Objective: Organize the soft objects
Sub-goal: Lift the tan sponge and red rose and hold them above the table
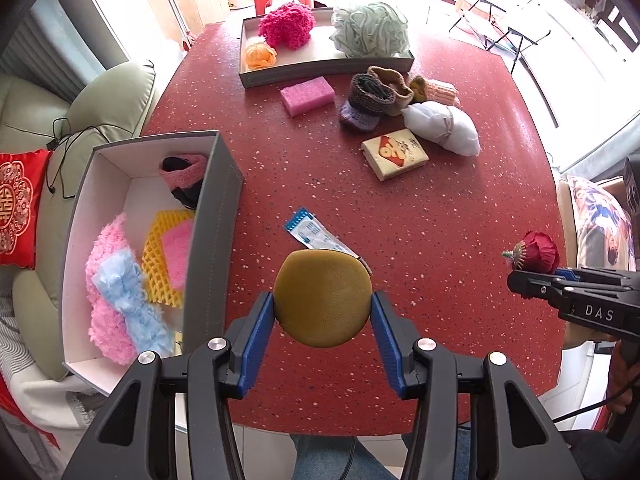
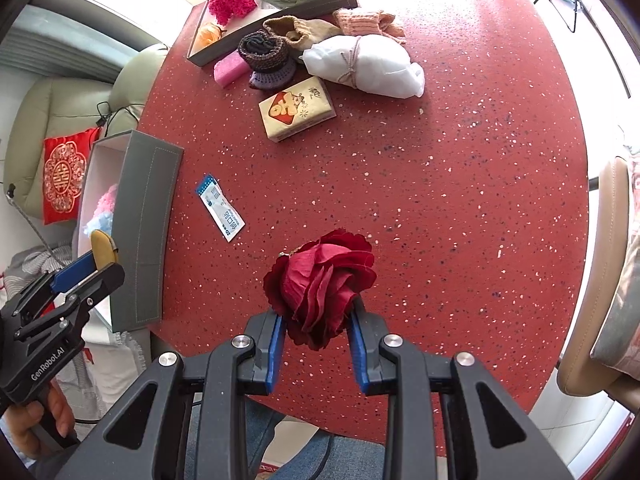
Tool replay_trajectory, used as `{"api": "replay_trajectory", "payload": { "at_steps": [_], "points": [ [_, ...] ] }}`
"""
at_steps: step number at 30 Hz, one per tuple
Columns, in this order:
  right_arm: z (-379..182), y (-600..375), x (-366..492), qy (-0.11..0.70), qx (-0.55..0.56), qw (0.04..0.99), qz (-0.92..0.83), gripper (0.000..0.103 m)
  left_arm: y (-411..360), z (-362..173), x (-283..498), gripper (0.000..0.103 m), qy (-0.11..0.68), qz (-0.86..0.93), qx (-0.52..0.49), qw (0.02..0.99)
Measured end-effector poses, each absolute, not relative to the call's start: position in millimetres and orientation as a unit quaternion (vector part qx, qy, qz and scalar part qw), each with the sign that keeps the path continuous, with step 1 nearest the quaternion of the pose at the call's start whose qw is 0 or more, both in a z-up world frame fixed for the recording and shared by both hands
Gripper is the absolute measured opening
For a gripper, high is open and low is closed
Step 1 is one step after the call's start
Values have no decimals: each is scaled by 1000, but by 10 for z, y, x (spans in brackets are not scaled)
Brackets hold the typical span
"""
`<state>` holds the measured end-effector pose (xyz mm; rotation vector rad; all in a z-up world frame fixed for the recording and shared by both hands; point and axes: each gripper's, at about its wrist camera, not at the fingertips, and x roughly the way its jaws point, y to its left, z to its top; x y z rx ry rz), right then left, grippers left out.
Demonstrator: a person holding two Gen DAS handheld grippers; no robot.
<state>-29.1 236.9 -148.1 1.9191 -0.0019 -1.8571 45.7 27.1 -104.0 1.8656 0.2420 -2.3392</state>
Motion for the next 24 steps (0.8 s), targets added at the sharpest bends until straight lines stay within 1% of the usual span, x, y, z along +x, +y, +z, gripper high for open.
{"api": "replay_trajectory", "payload": {
  "at_steps": [14,24],
  "points": [
    [-1473,1865,-36,3,704,181,-687,32,-375,-1033,699,51,82,-795,599,54],
    [-1278,1418,23,42,691,171,-701,32,-806,-1045,906,51,116,-806,575,75]
  ]
}}
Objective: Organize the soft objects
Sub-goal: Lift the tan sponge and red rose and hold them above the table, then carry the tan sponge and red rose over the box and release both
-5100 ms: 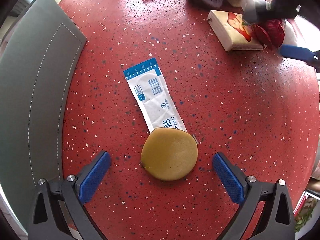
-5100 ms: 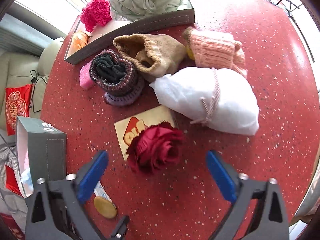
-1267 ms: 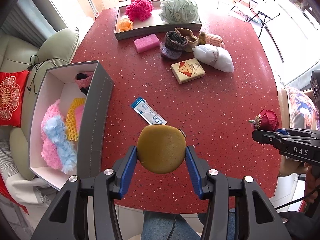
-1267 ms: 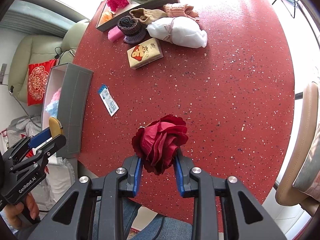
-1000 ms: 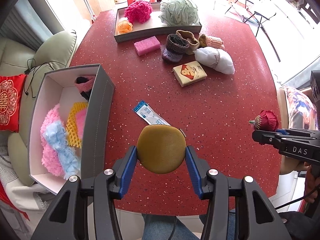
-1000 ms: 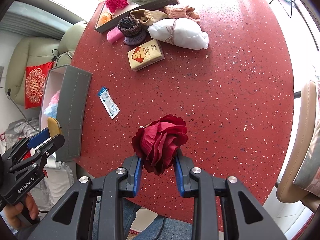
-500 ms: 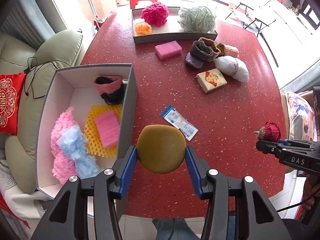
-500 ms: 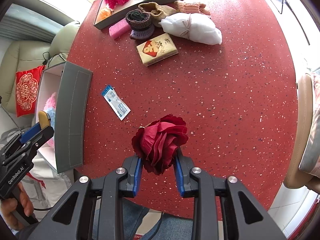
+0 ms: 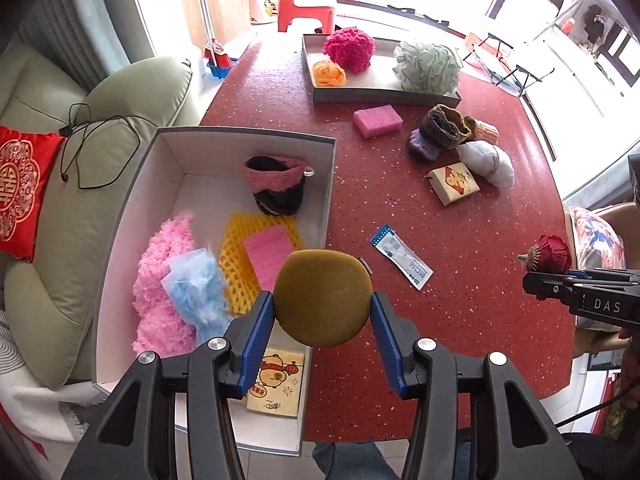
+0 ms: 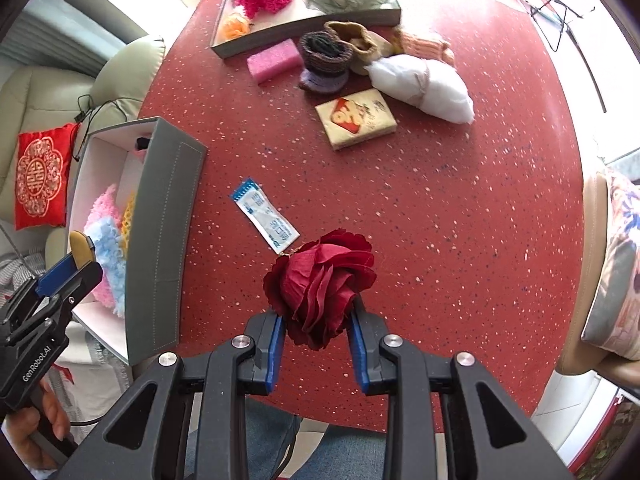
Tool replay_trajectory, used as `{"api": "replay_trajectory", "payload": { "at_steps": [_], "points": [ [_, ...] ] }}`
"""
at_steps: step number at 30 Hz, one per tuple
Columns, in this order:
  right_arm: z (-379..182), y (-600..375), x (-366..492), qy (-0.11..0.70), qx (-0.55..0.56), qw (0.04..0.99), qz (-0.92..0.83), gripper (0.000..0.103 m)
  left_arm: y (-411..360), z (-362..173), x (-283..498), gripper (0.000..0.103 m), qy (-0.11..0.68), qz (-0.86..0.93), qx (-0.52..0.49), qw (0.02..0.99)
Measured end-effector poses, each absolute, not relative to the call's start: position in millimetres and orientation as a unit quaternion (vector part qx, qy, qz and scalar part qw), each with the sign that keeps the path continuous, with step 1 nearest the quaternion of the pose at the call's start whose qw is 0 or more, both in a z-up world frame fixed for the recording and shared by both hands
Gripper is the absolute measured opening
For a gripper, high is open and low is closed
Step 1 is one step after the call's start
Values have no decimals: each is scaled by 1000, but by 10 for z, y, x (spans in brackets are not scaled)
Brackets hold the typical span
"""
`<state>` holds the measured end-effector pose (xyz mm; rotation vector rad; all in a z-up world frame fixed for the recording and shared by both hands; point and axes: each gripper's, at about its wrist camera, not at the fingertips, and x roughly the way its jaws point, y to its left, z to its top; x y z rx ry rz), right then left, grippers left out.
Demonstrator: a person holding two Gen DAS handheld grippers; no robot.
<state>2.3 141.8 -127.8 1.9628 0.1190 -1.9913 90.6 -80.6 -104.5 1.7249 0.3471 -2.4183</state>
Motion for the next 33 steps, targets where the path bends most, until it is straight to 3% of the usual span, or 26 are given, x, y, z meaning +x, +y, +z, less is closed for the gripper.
{"api": "replay_trajectory", "payload": {
  "at_steps": [13,33],
  "points": [
    [-1129,656,53,115,677,221,-693,32,-1317,-1199,1339,51,180,-793,567,136],
    [-1044,-534,232,192,649,326,-660,32,-1715,-1417,1614,51,219,-768,566,206]
  ]
}}
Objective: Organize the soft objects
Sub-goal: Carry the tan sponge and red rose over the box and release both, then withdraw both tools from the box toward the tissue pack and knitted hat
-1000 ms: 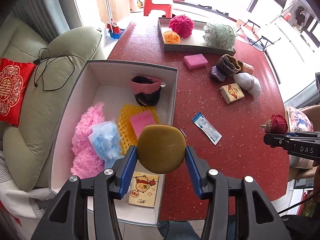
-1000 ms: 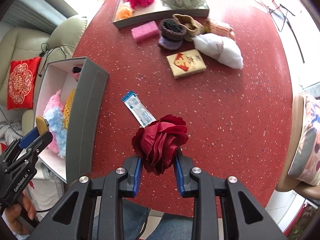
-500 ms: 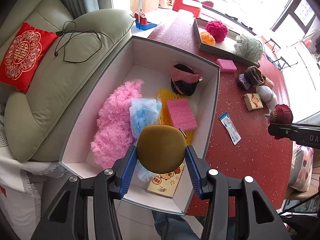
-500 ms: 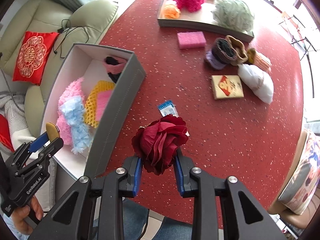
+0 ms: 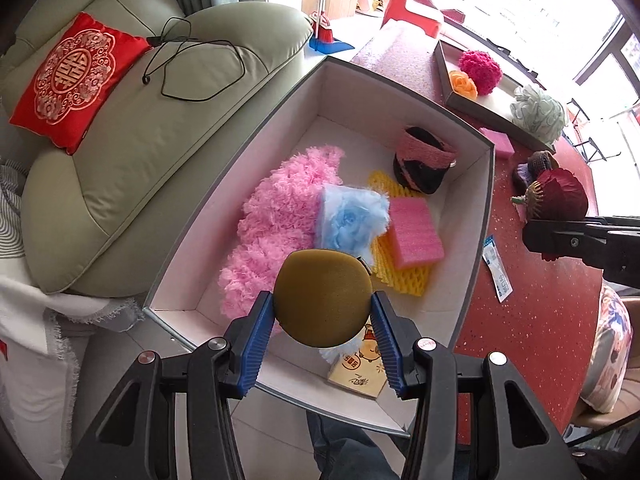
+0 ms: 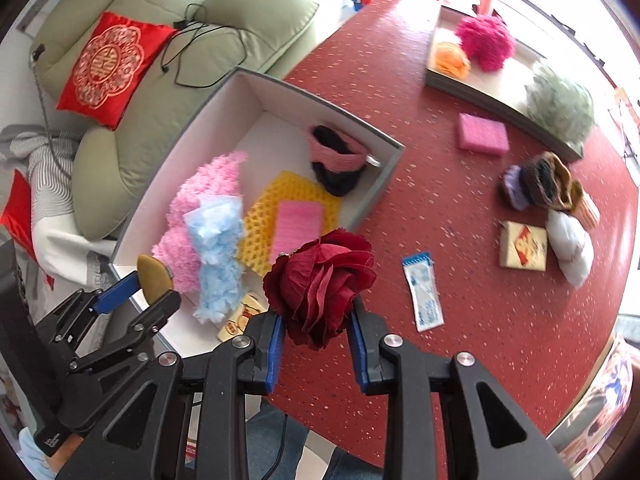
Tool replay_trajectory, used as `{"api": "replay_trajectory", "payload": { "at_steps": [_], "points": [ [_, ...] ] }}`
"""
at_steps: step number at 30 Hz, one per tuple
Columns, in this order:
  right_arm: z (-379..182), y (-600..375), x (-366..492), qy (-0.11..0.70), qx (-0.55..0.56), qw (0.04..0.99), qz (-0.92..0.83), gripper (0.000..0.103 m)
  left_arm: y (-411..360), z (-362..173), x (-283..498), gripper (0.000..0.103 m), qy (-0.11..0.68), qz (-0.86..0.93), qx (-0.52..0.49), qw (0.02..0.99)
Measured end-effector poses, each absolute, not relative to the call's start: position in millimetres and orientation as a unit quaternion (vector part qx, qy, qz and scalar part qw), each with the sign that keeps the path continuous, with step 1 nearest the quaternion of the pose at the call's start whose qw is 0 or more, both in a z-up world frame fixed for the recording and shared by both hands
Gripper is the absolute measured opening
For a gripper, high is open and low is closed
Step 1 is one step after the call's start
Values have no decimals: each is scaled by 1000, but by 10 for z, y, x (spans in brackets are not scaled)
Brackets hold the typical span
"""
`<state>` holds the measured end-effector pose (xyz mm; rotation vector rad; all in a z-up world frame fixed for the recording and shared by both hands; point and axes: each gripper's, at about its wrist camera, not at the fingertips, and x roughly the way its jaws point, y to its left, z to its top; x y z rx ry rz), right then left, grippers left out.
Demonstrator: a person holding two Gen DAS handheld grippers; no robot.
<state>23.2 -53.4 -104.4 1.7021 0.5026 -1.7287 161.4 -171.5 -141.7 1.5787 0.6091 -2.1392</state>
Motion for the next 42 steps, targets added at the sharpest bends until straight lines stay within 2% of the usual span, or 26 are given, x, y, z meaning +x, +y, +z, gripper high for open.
{"api": "replay_trajectory", "payload": {
  "at_steps": [11,30,32,33,34,35,36,38,41,42],
  "points": [
    [-1160,-1079,389,231,646,360,-632,32,-1803,-1585,1620,51,219,-754,581,214],
    [-1311,-1239,393,245,656,354,-620,32,-1814,-1706,1562,51,215,-748,592,209],
    [-1323,-1253,384,246,656,353,-620,33,-1799,-1690,1549,54,214,-754,586,204],
    [-1325,-1264,383,247,656,353,-620,42,-1791,-1681,1544,65,212,-758,583,201],
    [-1327,-1274,381,248,655,353,-621,47,-1775,-1666,1540,81,206,-760,581,203],
    [-1326,-1283,377,249,653,352,-623,58,-1762,-1652,1534,87,202,-762,580,206],
    [-1328,-1286,375,249,652,352,-623,69,-1759,-1639,1529,89,200,-763,579,205],
    [-1338,-1283,351,245,656,349,-623,81,-1748,-1644,1516,89,199,-760,585,201],
    [-1332,-1252,306,232,659,346,-626,84,-1725,-1664,1494,90,196,-753,595,203],
    [-1327,-1240,290,228,660,346,-627,91,-1713,-1659,1484,103,190,-752,596,206]
  ]
}}
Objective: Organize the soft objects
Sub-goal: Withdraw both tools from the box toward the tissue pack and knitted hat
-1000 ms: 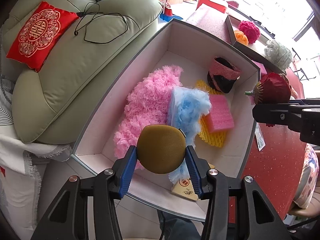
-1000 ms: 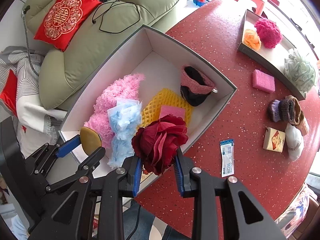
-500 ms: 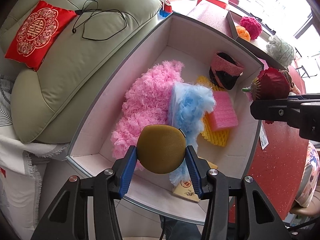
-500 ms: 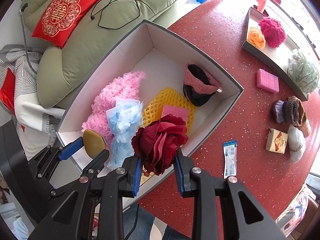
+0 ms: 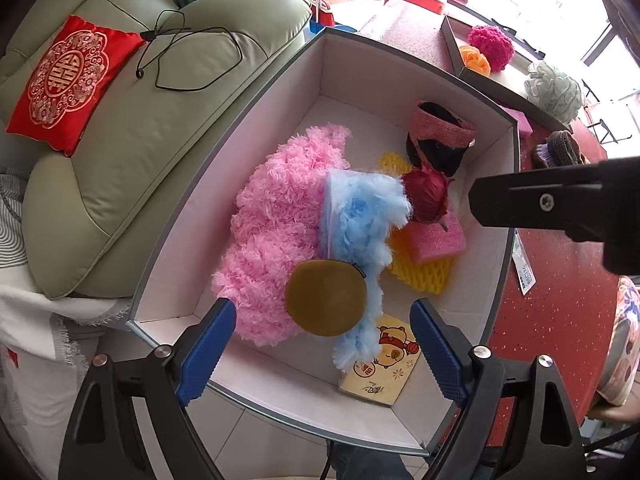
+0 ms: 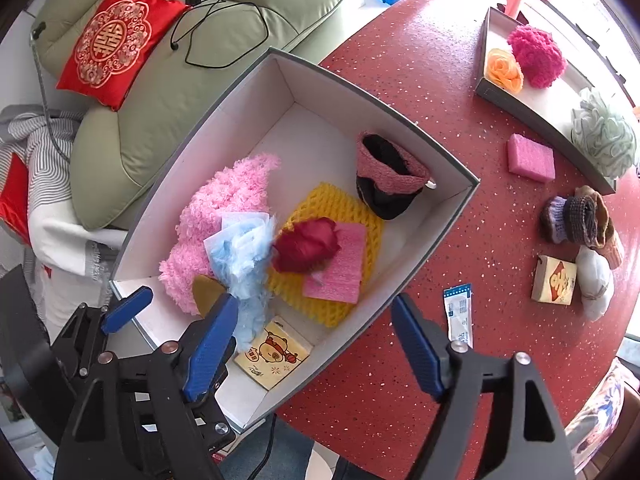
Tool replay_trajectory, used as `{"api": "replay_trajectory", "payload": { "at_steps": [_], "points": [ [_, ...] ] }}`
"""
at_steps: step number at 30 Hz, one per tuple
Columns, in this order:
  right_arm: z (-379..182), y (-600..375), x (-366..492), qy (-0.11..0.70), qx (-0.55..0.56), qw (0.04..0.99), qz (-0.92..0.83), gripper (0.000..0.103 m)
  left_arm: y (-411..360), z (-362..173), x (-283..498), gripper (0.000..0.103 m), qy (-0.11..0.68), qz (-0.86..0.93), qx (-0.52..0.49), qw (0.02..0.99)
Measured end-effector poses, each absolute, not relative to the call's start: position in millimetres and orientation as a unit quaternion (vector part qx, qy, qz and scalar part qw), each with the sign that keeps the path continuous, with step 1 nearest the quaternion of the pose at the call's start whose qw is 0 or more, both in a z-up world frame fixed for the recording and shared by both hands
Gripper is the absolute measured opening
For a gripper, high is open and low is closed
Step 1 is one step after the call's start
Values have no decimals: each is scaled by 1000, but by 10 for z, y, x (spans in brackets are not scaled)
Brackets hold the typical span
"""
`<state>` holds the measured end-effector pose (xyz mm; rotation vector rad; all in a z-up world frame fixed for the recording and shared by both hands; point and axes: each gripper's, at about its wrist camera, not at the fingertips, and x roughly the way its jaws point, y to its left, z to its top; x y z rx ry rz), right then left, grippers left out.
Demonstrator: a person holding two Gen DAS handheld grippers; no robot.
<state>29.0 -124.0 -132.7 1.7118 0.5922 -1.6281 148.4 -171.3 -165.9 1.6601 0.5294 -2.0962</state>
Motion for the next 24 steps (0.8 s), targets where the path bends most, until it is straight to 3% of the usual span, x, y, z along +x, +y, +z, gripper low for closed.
{"api": "replay_trajectory", "payload": {
  "at_steps": [2,14,24],
  "points": [
    [-1320,-1219,267,223,660,346,-629,103,-1696,-1624,1474,103,178,-754,593,220],
    [-1224,-862,119,185,654,335,-653,103,-1416,-1516,1308,103,155,-743,621,195],
    [-1427,140,-174,110,693,256,-665,103,-709,-1459,872,103,88,-744,650,128]
  ]
}}
